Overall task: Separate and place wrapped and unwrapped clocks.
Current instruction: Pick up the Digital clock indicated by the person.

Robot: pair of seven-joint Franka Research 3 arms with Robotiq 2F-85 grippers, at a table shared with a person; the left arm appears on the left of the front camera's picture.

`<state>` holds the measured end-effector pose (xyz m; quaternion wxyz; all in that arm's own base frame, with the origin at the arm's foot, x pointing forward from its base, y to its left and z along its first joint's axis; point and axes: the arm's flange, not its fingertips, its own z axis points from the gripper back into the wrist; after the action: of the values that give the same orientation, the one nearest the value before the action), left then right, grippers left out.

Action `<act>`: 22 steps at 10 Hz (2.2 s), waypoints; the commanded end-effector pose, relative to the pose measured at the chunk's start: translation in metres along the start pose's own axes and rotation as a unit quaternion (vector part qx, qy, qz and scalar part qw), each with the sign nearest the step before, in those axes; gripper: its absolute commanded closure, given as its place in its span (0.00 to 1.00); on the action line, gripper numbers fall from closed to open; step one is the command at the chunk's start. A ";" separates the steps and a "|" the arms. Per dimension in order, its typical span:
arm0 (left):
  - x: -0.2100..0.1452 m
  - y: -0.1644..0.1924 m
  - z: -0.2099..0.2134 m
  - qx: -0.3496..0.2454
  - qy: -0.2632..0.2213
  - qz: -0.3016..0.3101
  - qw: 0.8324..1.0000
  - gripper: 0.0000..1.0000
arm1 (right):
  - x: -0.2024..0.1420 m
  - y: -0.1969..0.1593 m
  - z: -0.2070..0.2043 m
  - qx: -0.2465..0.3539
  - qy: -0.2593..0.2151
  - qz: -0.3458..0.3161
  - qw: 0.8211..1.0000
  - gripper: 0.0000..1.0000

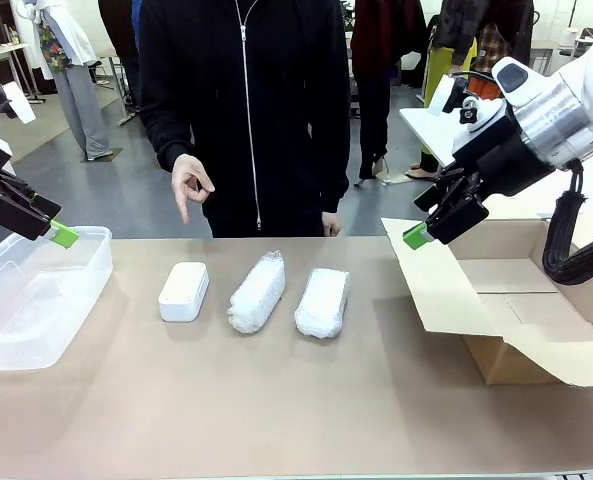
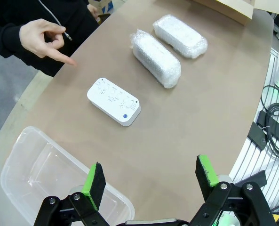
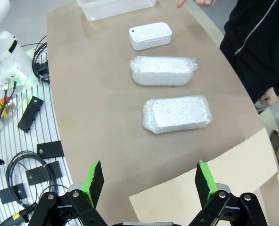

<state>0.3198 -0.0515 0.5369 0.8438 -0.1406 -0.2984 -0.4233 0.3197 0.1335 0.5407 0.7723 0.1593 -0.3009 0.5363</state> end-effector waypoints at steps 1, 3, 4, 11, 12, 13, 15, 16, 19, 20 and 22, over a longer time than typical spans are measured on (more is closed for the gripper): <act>0.000 0.000 0.000 -0.004 -0.004 0.002 1.000 0.00 | -0.001 -0.001 -0.002 0.009 -0.004 -0.001 1.000 0.00; 0.000 0.000 0.000 -0.004 -0.004 0.002 1.000 0.00 | -0.001 -0.001 -0.002 0.009 -0.004 -0.001 1.000 0.00; 0.000 0.000 0.000 0.000 0.000 0.000 1.000 0.00 | -0.001 -0.001 -0.002 0.009 -0.004 -0.001 1.000 0.00; 0.125 0.004 -0.121 0.151 0.186 0.354 0.904 0.00 | -0.001 -0.001 -0.002 0.009 -0.004 -0.001 1.000 0.00; 0.128 0.015 -0.144 0.178 0.196 0.371 0.890 0.00 | -0.001 -0.001 -0.002 0.009 -0.004 -0.001 1.000 0.00; 0.127 0.019 -0.158 0.185 0.176 0.379 0.890 0.00 | -0.001 -0.001 -0.002 0.009 -0.004 -0.001 1.000 0.00; 0.114 0.018 -0.151 0.170 0.176 0.370 0.896 0.00 | -0.001 -0.001 -0.002 0.009 -0.004 -0.001 1.000 0.00; 0.114 0.018 -0.151 0.170 0.176 0.370 0.896 0.00 | -0.001 -0.001 -0.002 0.009 -0.004 -0.001 1.000 0.00; 0.117 0.021 -0.159 0.163 0.170 0.369 0.899 0.00 | -0.001 -0.001 -0.002 0.009 -0.004 -0.001 1.000 0.00; 0.120 0.029 -0.176 0.192 0.190 0.374 0.887 0.00 | -0.001 -0.001 -0.002 0.009 -0.004 -0.001 1.000 0.00; 0.116 0.031 -0.202 0.183 0.200 0.373 0.887 0.00 | -0.001 -0.001 -0.002 0.009 -0.004 -0.001 1.000 0.00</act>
<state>0.4644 -0.1942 0.4572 0.9918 -0.0109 -0.1189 -0.0465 0.3199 0.1331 0.5405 0.7732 0.1578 -0.3005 0.5356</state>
